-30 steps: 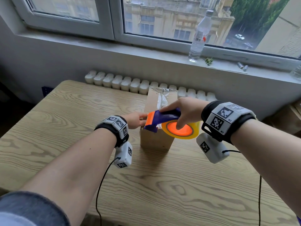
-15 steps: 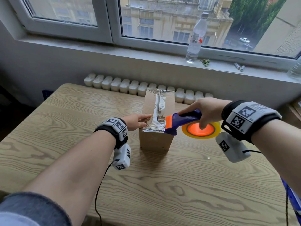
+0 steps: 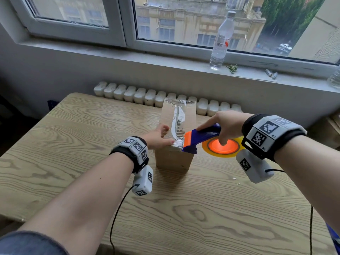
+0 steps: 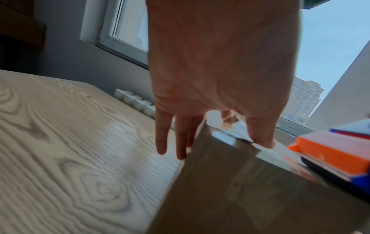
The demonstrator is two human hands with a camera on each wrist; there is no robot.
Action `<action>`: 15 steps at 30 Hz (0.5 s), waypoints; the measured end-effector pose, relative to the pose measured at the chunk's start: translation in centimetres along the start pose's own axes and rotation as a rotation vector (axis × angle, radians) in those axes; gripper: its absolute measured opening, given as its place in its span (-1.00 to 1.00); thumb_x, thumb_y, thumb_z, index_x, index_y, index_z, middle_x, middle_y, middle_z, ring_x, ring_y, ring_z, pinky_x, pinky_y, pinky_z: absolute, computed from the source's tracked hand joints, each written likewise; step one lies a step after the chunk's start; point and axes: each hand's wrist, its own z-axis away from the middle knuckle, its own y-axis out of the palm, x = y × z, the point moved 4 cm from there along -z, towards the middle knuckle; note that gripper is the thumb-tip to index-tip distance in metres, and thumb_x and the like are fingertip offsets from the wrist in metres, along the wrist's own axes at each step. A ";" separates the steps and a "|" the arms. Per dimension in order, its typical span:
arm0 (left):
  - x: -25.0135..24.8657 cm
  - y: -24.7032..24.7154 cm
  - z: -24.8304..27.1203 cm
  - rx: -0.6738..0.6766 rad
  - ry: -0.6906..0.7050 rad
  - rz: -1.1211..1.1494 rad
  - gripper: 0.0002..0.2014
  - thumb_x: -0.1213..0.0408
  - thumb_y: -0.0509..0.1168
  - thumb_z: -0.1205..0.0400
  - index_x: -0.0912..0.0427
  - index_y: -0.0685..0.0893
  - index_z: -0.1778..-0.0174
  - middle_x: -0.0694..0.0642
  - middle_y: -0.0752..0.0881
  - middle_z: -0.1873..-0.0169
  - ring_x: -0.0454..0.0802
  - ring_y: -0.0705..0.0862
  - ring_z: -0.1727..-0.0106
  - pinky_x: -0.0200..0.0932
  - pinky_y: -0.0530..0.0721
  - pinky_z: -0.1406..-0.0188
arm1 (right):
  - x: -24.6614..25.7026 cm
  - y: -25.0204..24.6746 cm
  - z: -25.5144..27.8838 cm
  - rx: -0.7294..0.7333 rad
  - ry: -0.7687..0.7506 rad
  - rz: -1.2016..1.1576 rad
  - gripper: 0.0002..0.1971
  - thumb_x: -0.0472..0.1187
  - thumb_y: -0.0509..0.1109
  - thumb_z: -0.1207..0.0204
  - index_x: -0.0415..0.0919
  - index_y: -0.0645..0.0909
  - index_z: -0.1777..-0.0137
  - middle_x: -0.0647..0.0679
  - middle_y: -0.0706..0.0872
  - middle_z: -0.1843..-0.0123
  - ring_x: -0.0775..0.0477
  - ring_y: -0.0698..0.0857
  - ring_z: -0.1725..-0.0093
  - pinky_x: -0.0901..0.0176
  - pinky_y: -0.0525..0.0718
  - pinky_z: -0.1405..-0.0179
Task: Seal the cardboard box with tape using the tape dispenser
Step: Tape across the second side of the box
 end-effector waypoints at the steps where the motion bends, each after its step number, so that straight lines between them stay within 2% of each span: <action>1: -0.1 0.3 -0.3 -0.029 -0.026 -0.047 -0.18 -0.05 0.31 -0.60 0.04 0.00 -0.66 0.20 0.17 -0.66 0.16 0.33 -0.60 0.04 0.35 -0.57 | 0.1 0.0 -0.1 0.000 -0.003 0.001 -0.16 -0.42 0.47 -0.19 0.42 0.51 -0.36 0.07 0.69 -0.14 -0.09 0.64 0.04 -0.01 0.69 0.00; 2: -0.1 0.7 -0.7 -0.054 -0.064 -0.093 -0.08 -0.14 0.33 -0.54 -0.02 -0.10 -0.67 0.24 0.07 -0.67 0.20 0.21 -0.65 0.13 0.27 -0.61 | 0.1 0.0 -0.1 0.000 -0.005 0.002 -0.16 -0.43 0.46 -0.19 0.42 0.51 -0.36 0.07 0.69 -0.13 -0.07 0.62 0.06 -0.01 0.68 0.02; 4: -0.5 1.1 -1.1 -0.089 -0.122 -0.171 0.08 -0.29 0.33 -0.45 -0.09 -0.27 -0.67 0.25 -0.21 -0.68 0.22 -0.15 -0.71 0.27 0.02 -0.65 | 0.1 0.0 0.0 0.002 -0.002 0.004 -0.16 -0.43 0.46 -0.19 0.42 0.50 -0.36 0.07 0.67 -0.10 -0.05 0.59 0.09 0.01 0.67 0.06; 6: -1.3 1.2 -1.5 -0.114 -0.122 -0.266 0.12 -0.39 0.28 -0.41 -0.11 -0.31 -0.67 0.18 -0.37 -0.66 0.17 -0.34 -0.69 0.37 -0.11 -0.61 | -0.1 0.2 0.0 0.002 0.001 -0.005 -0.15 -0.43 0.46 -0.20 0.43 0.49 -0.37 0.07 0.66 -0.11 -0.05 0.59 0.08 0.03 0.66 0.08; 8: -1.9 1.6 -1.8 -0.137 -0.084 -0.373 0.00 -0.41 0.14 -0.48 -0.11 -0.30 -0.66 0.13 -0.40 -0.65 0.12 -0.37 -0.68 0.39 -0.17 -0.58 | -0.3 0.4 -0.1 -0.006 0.004 -0.027 -0.14 -0.43 0.46 -0.19 0.45 0.48 -0.37 0.06 0.67 -0.12 -0.06 0.61 0.07 0.05 0.67 0.12; 11: -2.2 2.8 -2.2 -0.158 0.035 -0.535 -0.35 -0.19 -0.16 -0.69 -0.15 -0.24 -0.67 0.01 -0.33 -0.68 0.04 -0.35 -0.69 0.30 -0.29 -0.60 | -0.8 0.7 -0.1 0.003 -0.001 -0.064 -0.13 -0.45 0.47 -0.20 0.44 0.47 -0.38 0.07 0.65 -0.11 -0.07 0.61 0.04 0.05 0.67 0.13; 13: -2.0 3.3 -2.4 -0.139 0.062 -0.566 -0.43 -0.10 -0.26 -0.73 -0.16 -0.25 -0.66 -0.06 -0.30 -0.68 -0.01 -0.34 -0.69 0.25 -0.35 -0.59 | -1.1 0.8 -0.1 0.008 -0.009 -0.080 -0.13 -0.44 0.48 -0.22 0.43 0.46 -0.40 0.09 0.62 -0.09 -0.05 0.59 0.05 0.11 0.61 0.18; 15: -1.8 3.3 -2.6 -0.114 0.049 -0.574 -0.43 -0.11 -0.27 -0.73 -0.15 -0.26 -0.66 -0.08 -0.30 -0.68 -0.03 -0.34 -0.69 0.24 -0.36 -0.59 | -1.2 0.8 -0.1 0.008 -0.021 -0.087 -0.14 -0.43 0.48 -0.22 0.43 0.45 -0.40 0.08 0.62 -0.10 -0.04 0.57 0.05 0.14 0.58 0.18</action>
